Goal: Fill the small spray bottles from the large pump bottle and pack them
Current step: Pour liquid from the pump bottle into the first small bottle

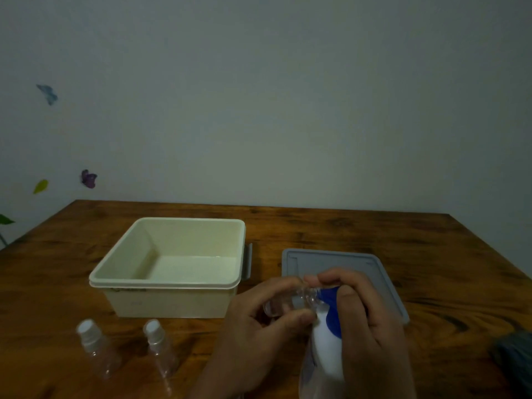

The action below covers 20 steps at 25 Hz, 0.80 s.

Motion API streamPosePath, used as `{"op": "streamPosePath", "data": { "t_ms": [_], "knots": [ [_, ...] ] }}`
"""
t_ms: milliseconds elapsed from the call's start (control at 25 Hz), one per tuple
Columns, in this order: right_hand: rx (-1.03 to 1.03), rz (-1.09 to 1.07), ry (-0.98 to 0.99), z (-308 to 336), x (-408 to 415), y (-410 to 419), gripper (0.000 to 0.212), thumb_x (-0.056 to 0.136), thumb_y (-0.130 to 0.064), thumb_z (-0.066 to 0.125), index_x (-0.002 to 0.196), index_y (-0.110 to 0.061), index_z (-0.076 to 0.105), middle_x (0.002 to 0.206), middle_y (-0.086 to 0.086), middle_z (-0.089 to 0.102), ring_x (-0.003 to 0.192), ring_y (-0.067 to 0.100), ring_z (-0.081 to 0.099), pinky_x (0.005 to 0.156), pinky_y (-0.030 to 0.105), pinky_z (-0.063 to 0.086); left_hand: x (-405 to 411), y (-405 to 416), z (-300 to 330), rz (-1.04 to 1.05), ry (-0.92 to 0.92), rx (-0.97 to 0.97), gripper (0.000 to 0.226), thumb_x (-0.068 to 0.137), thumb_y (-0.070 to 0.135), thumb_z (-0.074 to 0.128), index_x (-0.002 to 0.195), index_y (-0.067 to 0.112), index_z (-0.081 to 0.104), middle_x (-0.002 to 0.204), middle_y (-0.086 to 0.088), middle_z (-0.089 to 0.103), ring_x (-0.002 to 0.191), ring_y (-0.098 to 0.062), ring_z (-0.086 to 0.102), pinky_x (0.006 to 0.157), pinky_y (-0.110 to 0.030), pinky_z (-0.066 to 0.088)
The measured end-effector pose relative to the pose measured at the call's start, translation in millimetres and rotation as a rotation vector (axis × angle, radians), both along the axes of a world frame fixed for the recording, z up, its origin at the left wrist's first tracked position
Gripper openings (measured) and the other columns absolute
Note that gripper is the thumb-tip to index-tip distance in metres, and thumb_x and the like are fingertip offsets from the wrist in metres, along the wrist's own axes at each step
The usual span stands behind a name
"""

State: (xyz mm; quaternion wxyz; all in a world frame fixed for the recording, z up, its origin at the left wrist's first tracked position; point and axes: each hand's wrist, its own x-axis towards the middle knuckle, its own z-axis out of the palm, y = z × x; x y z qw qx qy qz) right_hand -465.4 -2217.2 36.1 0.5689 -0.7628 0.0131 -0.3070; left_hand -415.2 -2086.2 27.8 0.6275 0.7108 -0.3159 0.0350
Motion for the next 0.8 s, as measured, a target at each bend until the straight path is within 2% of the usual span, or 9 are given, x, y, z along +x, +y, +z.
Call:
{"op": "streamPosePath", "data": {
  "t_ms": [120, 200, 320, 480, 640, 800],
  "knots": [
    [0.028, 0.012, 0.036, 5.0, -2.8, 2.3, 0.023, 0.082, -0.032, 0.036, 0.084, -0.033, 0.059, 0.082, -0.032, 0.064, 0.076, -0.003, 0.061, 0.062, 0.007, 0.045, -2.7, 0.3, 4.1, 0.001, 0.010, 0.005, 0.040, 0.070, 0.028, 0.079, 0.091, 0.059, 0.065, 0.093, 0.028, 0.067, 0.087, 0.005, 0.062, 0.068, -0.005, 0.048],
    [0.046, 0.000, 0.053, 7.2, -4.0, 3.6, 0.023, 0.081, -0.035, 0.035, 0.081, -0.035, 0.059, 0.081, -0.030, 0.062, 0.072, 0.002, 0.059, 0.058, 0.012, 0.046, -3.8, -0.4, 4.5, -0.010, 0.048, -0.011, 0.030, 0.075, 0.016, 0.073, 0.087, 0.044, 0.070, 0.092, 0.029, 0.067, 0.086, 0.005, 0.063, 0.068, -0.006, 0.049],
    [0.057, -0.036, 0.066, 9.0, -4.8, 5.2, 0.023, 0.080, -0.040, 0.036, 0.083, -0.046, 0.058, 0.084, -0.028, 0.062, 0.073, 0.004, 0.059, 0.059, 0.019, 0.043, -5.5, -0.9, 2.8, -0.008, 0.089, -0.055, 0.018, 0.072, 0.028, 0.072, 0.089, 0.033, 0.068, 0.091, 0.024, 0.068, 0.084, 0.000, 0.065, 0.065, -0.009, 0.050],
    [0.026, -0.087, 0.061, 10.9, -5.5, 6.6, 0.023, 0.080, -0.044, 0.036, 0.087, -0.049, 0.057, 0.084, -0.022, 0.062, 0.068, 0.005, 0.059, 0.057, 0.025, 0.042, -5.3, -2.7, 2.1, 0.029, 0.105, -0.074, 0.024, 0.074, 0.034, 0.075, 0.093, 0.047, 0.066, 0.093, 0.021, 0.067, 0.084, -0.001, 0.064, 0.066, -0.011, 0.051],
    [0.013, -0.113, 0.062, 11.5, -5.8, 9.0, 0.022, 0.080, -0.047, 0.037, 0.086, -0.051, 0.057, 0.084, -0.016, 0.063, 0.065, 0.010, 0.060, 0.057, 0.033, 0.048, -3.9, -3.4, -1.0, 0.019, 0.100, -0.092, 0.026, 0.071, 0.044, 0.070, 0.096, 0.038, 0.066, 0.094, 0.011, 0.067, 0.085, -0.009, 0.065, 0.068, -0.017, 0.052],
    [0.020, -0.110, 0.050, 15.2, -7.9, 10.9, 0.019, 0.088, -0.051, 0.038, 0.088, -0.049, 0.057, 0.084, -0.018, 0.063, 0.065, 0.010, 0.059, 0.056, 0.031, 0.046, -4.4, -5.1, -3.3, 0.026, 0.107, -0.093, 0.024, 0.071, 0.041, 0.068, 0.095, 0.042, 0.065, 0.094, 0.017, 0.066, 0.087, -0.006, 0.064, 0.067, -0.014, 0.051]
  ]
}}
